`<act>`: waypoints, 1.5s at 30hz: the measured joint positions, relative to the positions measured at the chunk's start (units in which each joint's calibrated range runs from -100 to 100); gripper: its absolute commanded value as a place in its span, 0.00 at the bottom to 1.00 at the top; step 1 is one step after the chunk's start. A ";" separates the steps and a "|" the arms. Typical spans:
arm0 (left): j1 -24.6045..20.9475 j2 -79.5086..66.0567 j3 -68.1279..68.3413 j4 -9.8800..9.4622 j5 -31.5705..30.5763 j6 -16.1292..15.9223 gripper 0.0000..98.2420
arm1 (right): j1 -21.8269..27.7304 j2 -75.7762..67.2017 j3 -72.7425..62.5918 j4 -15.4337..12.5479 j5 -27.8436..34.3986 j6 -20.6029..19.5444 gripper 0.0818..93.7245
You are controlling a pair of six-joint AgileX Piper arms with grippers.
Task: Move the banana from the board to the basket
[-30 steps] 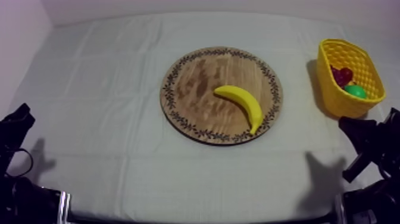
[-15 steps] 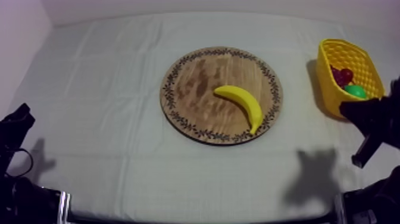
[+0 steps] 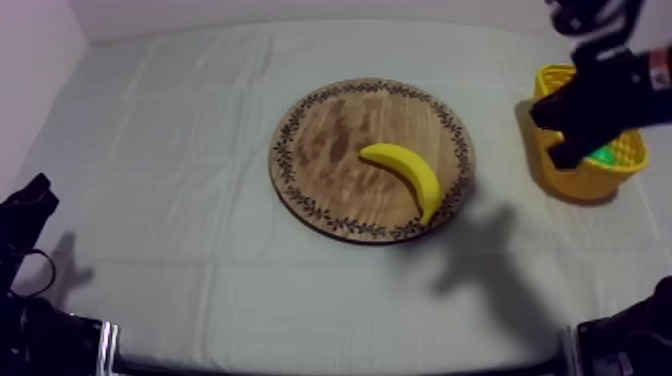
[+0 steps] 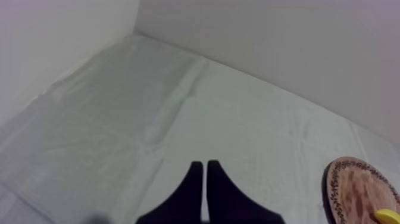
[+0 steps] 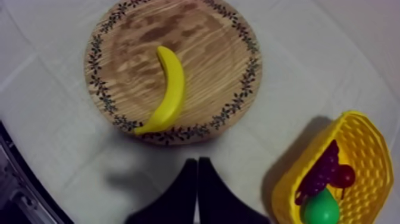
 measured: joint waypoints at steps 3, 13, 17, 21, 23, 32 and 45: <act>0.00 0.00 0.00 0.00 0.00 0.00 0.00 | -1.54 7.16 -6.31 0.23 3.48 -1.57 0.01; 0.00 0.00 0.00 0.00 0.00 0.00 0.00 | -5.35 30.21 -26.57 -0.65 15.94 -1.20 0.10; 0.00 0.00 0.00 0.00 0.00 0.00 0.00 | -5.18 37.16 -31.58 -0.52 17.71 -1.99 0.25; 0.00 0.00 0.00 0.00 0.00 0.00 0.00 | -4.67 41.32 -34.70 -0.19 18.00 -2.76 0.47; 0.00 0.00 0.00 0.00 0.00 0.00 0.00 | -4.45 42.53 -35.33 0.11 17.85 -2.93 0.56; 0.00 0.00 0.00 0.00 0.00 0.00 0.00 | -3.82 44.09 -33.82 1.20 17.60 -2.93 0.77; 0.00 0.00 0.00 0.00 0.00 0.00 0.00 | -4.02 48.78 -29.81 1.71 11.58 -3.08 0.83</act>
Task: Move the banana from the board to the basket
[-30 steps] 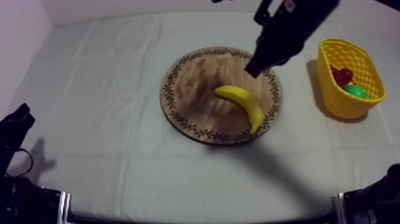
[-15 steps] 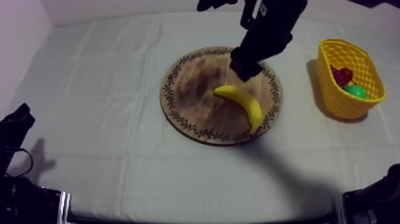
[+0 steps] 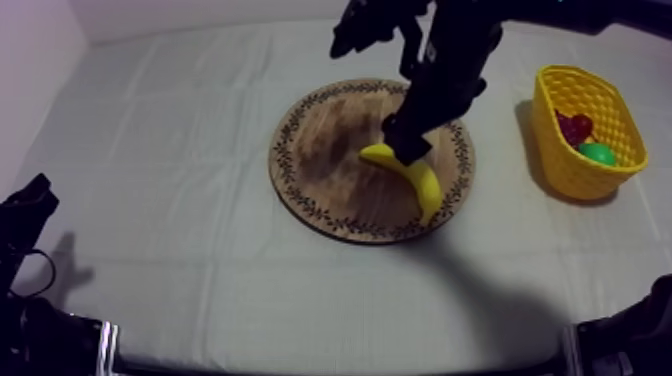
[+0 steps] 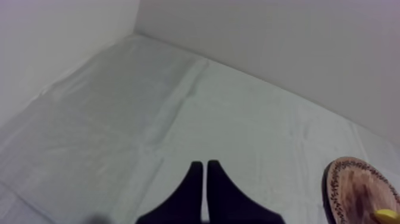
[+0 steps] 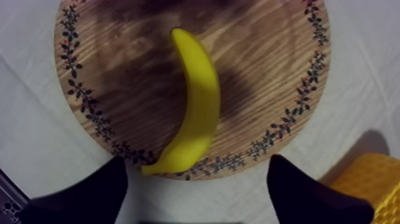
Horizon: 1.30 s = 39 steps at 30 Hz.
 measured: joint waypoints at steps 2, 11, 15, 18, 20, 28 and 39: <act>0.00 0.00 0.00 0.00 0.00 0.00 0.00 | 0.00 1.61 0.69 -0.05 -1.26 0.00 0.82; 0.00 0.00 0.00 0.00 0.00 0.00 0.00 | 0.35 9.86 2.32 1.23 -8.59 -0.07 0.81; 0.00 0.00 0.00 0.00 0.00 0.00 0.00 | 0.28 13.58 1.24 2.24 -10.76 -0.31 0.81; 0.00 0.00 0.00 0.00 0.00 0.00 0.00 | 0.24 15.93 0.27 2.97 -12.04 -0.64 0.78; 0.00 0.00 0.00 0.00 0.00 0.00 0.00 | 0.24 17.13 -0.19 3.21 -12.43 -0.75 0.74; 0.00 0.00 0.00 0.00 0.00 0.00 0.00 | 0.66 19.57 -1.82 3.27 -13.27 -0.09 0.48; 0.00 0.00 0.00 0.00 0.00 0.00 0.00 | 0.67 19.46 -1.48 3.03 -14.06 0.16 0.21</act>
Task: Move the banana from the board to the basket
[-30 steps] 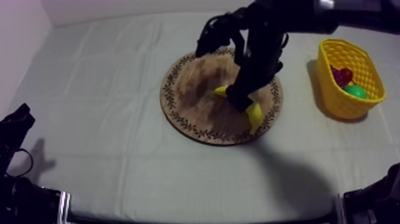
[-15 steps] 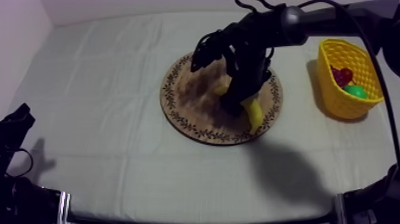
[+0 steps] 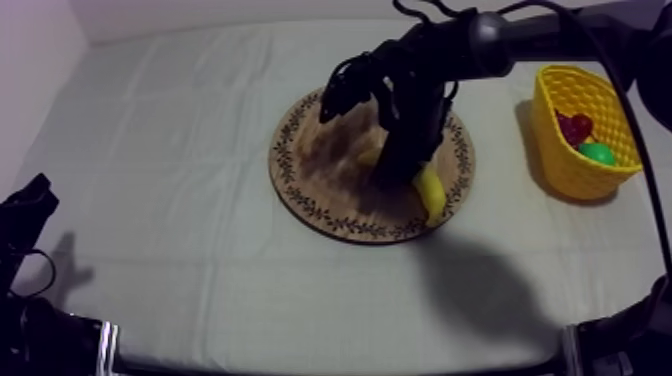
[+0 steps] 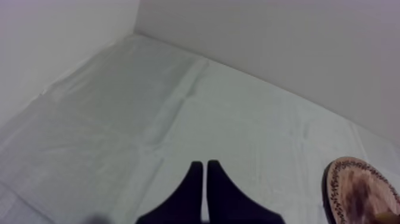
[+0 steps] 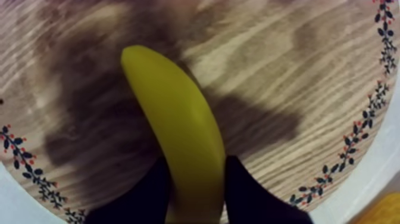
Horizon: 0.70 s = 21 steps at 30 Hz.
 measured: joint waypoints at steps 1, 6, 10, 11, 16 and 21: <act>0.00 0.00 0.00 0.00 0.00 0.00 0.00 | -0.03 -0.30 0.07 0.00 0.00 0.00 0.21; 0.00 0.00 0.00 0.00 0.00 0.00 0.00 | -0.03 -2.43 0.28 -0.04 0.52 0.15 0.21; 0.00 0.00 0.00 0.00 0.00 0.00 0.00 | -0.03 -5.51 0.30 0.83 2.40 0.40 0.20; 0.00 0.00 0.00 0.00 0.00 0.00 0.00 | 0.00 -6.50 0.30 1.28 3.01 0.47 0.21; 0.00 0.00 0.00 0.00 0.00 0.00 0.00 | 0.45 -12.34 -0.41 2.00 6.24 0.51 0.22; 0.00 0.00 0.00 0.00 0.00 0.00 0.00 | 0.63 -19.34 -2.61 1.16 11.04 1.16 0.23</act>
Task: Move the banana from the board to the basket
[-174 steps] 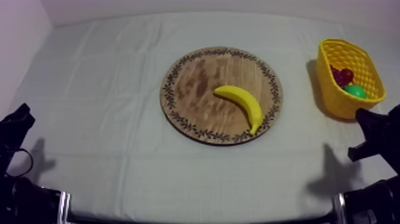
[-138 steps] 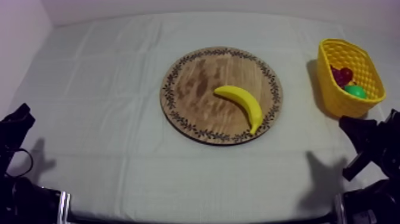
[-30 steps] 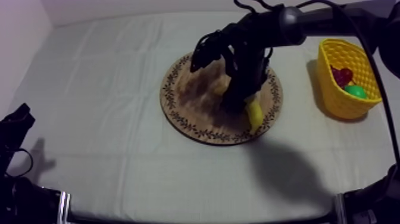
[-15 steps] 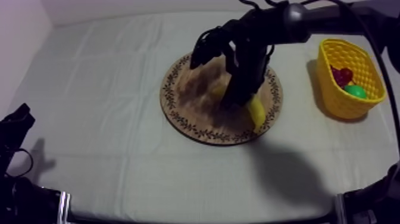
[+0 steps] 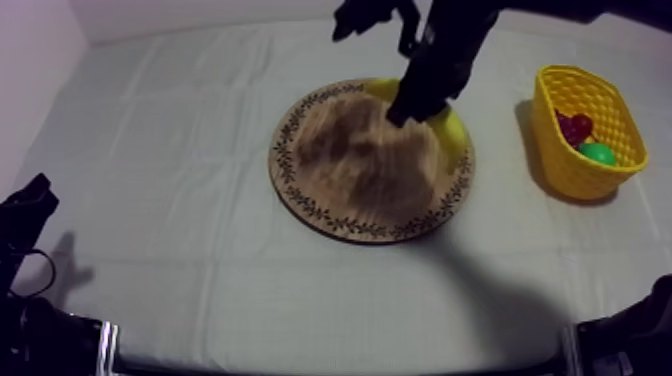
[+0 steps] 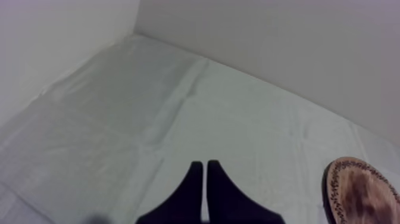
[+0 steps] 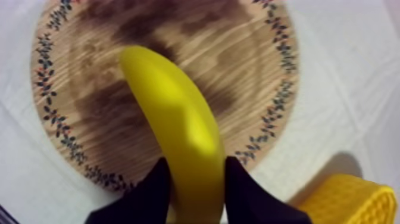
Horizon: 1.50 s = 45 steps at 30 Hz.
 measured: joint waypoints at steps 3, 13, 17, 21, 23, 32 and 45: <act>0.00 0.00 0.00 0.00 0.00 0.00 0.00 | 0.00 -3.97 -1.23 -1.07 2.62 0.06 0.23; 0.00 0.00 0.00 0.00 0.00 0.00 0.00 | 0.03 -10.69 -3.55 -2.14 8.55 -0.67 0.24; 0.00 0.00 0.00 0.00 0.00 0.00 0.00 | 1.64 -10.70 -4.53 -2.14 9.13 -1.66 0.25; 0.00 0.00 0.00 0.00 0.00 0.00 0.00 | 4.36 -10.56 -5.01 -1.61 8.90 -2.90 0.26; 0.00 0.00 0.00 0.00 0.00 0.00 0.00 | 6.06 -10.56 -5.01 -1.30 8.90 -3.26 0.26; 0.00 0.00 0.00 0.00 0.00 0.00 0.00 | 13.74 -12.62 -2.03 -1.40 9.19 -3.91 0.26; 0.00 0.00 0.00 0.00 0.00 0.00 0.00 | 25.01 -15.02 1.92 -1.24 9.49 -1.57 0.27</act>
